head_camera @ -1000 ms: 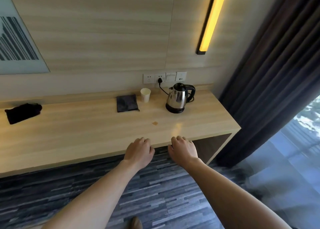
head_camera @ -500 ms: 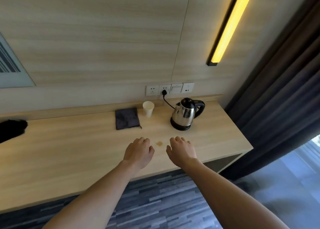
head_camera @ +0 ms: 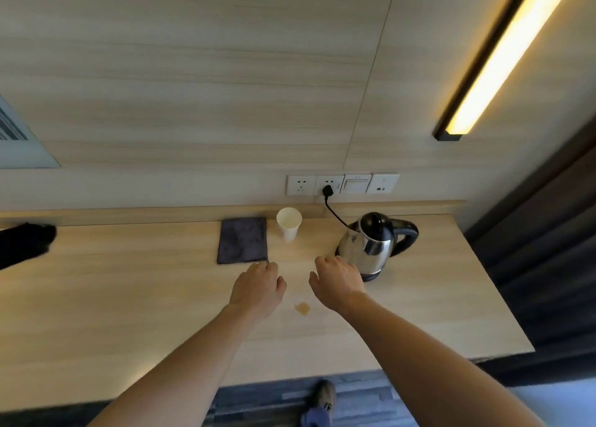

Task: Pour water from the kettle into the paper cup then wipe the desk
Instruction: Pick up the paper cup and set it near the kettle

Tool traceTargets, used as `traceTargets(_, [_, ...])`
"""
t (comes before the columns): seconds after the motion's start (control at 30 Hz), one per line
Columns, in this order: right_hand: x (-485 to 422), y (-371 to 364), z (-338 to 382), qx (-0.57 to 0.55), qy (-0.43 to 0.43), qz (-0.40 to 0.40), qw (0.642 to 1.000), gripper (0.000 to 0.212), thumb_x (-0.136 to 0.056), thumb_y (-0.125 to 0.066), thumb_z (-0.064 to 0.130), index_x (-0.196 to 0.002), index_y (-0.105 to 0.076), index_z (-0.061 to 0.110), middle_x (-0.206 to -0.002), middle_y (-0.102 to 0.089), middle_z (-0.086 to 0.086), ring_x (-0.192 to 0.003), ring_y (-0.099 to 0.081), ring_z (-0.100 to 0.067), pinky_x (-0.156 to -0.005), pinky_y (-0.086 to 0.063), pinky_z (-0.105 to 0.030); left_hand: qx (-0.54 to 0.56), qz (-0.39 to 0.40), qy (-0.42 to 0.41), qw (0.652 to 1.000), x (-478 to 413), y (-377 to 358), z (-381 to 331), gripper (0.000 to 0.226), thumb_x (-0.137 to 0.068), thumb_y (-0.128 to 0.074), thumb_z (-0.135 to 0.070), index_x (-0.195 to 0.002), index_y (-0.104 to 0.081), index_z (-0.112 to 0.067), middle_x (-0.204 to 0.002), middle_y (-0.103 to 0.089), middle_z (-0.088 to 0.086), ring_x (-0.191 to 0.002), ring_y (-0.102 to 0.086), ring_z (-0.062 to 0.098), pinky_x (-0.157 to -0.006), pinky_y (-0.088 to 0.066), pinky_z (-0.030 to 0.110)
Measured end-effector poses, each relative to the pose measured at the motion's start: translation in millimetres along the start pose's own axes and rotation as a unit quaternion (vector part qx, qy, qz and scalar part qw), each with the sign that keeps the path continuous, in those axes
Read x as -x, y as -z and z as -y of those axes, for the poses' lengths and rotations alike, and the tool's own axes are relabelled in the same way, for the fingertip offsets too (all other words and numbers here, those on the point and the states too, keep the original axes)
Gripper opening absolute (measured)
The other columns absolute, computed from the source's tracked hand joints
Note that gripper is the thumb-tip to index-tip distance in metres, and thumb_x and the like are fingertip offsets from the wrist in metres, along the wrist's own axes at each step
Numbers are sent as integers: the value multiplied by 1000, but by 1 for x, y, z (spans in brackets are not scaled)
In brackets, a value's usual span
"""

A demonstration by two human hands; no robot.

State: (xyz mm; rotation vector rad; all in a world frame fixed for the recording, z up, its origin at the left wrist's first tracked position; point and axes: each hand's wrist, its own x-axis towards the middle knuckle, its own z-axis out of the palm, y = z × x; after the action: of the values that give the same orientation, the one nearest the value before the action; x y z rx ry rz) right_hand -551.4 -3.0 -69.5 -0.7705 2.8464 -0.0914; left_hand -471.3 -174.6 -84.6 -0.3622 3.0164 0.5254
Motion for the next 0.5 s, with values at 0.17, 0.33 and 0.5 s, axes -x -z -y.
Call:
traceTargets(0.17, [-61, 4, -20, 10, 56, 20, 998, 31, -104, -44, 37, -116, -60, 13, -112, -64, -8, -106, -60, -29, -87, -48, -43, -3, -5, 39, 999, -49, 2, -13, 24, -104, -45, -32, -99, -59, -13, -99, -63, 5, -89, -59, 22, -66, -47, 35])
traceTargets(0.33, [-117, 14, -32, -8, 85, 44, 995, 34, -103, -46, 42, -117, -57, 13, -110, -64, -7, -93, -60, -27, -75, -50, -41, 5, 17, 56, 998, -96, 8, -11, 24, -102, -55, -37, -104, -59, -14, -102, -59, 4, -96, -60, 25, -67, -49, 37])
traceTargets(0.5, [-162, 23, -39, -25, 75, 93, 992, 53, -99, -58, 50, -135, -52, 12, -123, -62, -7, -104, -63, -28, -72, -49, -38, 9, 48, 56, 997, -137, 15, 1, 38, -95, -69, -34, -124, -59, -12, -118, -60, 8, -111, -59, 30, -81, -57, 46])
